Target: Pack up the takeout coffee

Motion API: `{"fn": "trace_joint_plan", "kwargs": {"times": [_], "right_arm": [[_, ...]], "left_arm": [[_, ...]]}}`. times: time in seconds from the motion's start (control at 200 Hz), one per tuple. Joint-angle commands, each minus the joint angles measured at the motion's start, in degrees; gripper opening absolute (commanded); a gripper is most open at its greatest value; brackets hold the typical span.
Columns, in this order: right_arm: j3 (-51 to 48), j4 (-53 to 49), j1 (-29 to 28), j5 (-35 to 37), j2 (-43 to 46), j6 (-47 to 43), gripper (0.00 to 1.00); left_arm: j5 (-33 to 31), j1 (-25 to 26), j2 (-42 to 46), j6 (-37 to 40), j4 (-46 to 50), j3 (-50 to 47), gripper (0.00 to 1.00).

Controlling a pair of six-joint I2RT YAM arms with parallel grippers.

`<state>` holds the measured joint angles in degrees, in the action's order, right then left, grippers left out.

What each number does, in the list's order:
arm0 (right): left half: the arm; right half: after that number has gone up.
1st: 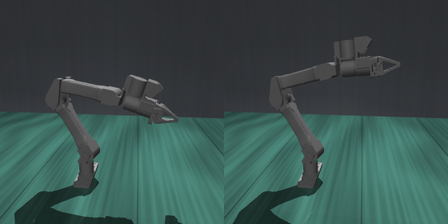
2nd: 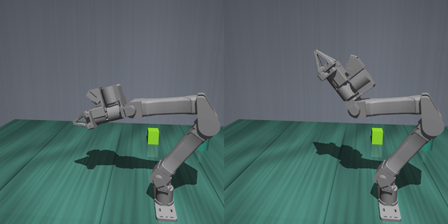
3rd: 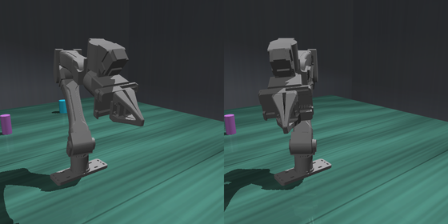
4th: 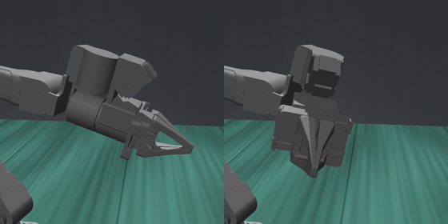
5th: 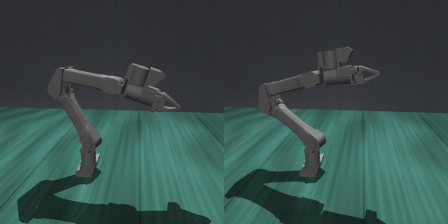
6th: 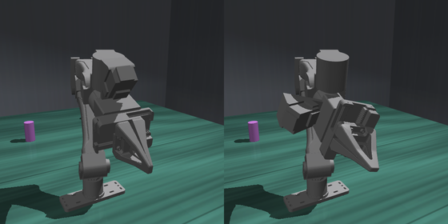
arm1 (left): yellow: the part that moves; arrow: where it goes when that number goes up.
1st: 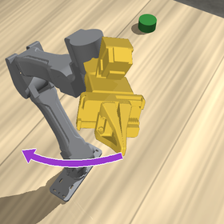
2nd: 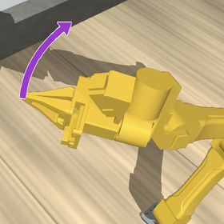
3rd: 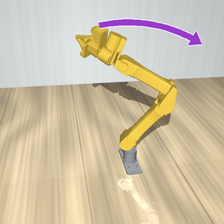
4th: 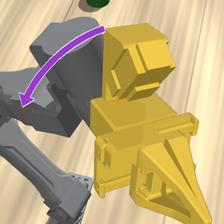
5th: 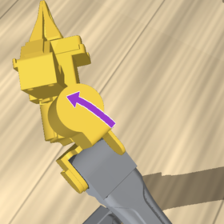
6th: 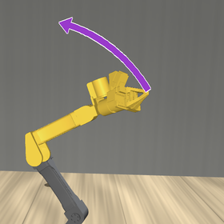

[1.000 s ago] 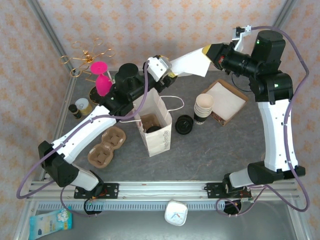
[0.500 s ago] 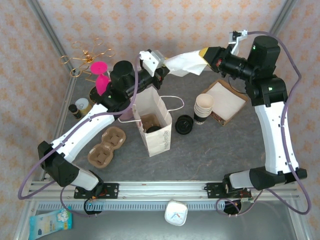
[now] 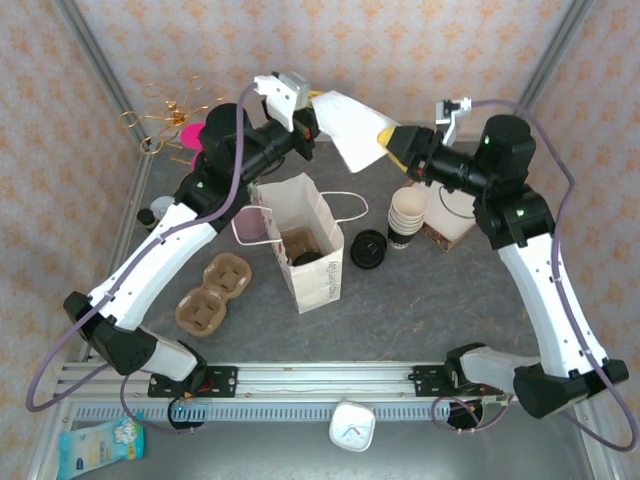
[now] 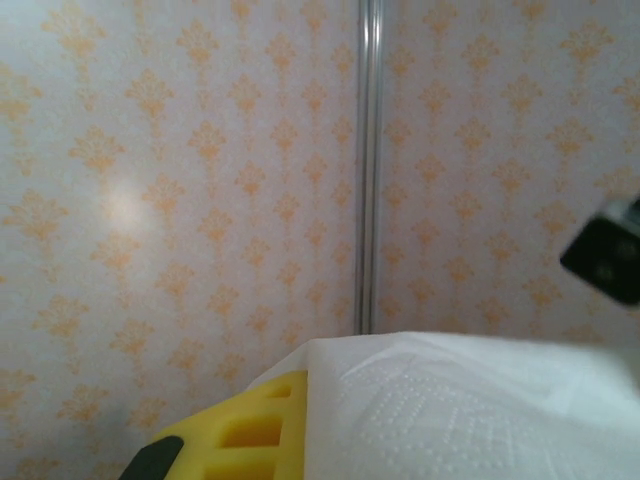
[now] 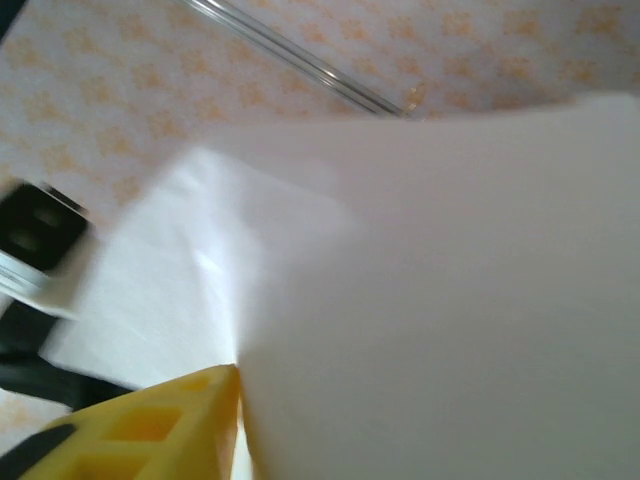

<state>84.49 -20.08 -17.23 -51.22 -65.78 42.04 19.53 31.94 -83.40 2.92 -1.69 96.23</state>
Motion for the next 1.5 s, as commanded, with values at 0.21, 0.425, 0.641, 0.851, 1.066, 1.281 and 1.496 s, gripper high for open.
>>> {"fn": "trace_joint_plan", "kwargs": {"times": [0.21, 0.425, 0.641, 0.851, 1.066, 1.281, 1.496], "right_arm": [[1.34, -6.88, -1.08, -0.35, 6.75, -20.70, 0.64], [12.97, -15.64, -1.09, 8.44, 3.70, -41.36, 0.70], [15.22, -17.58, -1.13, 2.06, -0.81, -56.35, 0.89], [21.07, -20.92, -1.07, -4.58, -8.83, -65.52, 1.00], [25.26, -24.09, -1.09, -11.11, -14.26, -72.68, 1.00], [26.12, -24.67, -4.24, -17.88, -17.21, -73.89, 1.00], [24.77, -21.93, -9.14, -14.87, -17.87, -73.59, 0.95]], "left_arm": [[2.52, -2.20, -2.91, 8.14, 13.35, 11.63, 0.00], [3.85, -2.98, -0.77, 13.20, 19.27, 11.46, 0.00], [8.37, -3.08, 0.16, 16.10, 22.27, 12.40, 0.00], [13.04, -3.10, 0.94, 16.62, 23.14, 12.24, 0.00], [18.09, -3.09, 2.40, 17.16, 23.40, 11.45, 0.00], [20.05, -3.08, 2.67, 17.27, 22.76, 11.43, 0.00], [22.23, -3.05, 1.87, 16.95, 23.09, 11.97, 0.00]]}}
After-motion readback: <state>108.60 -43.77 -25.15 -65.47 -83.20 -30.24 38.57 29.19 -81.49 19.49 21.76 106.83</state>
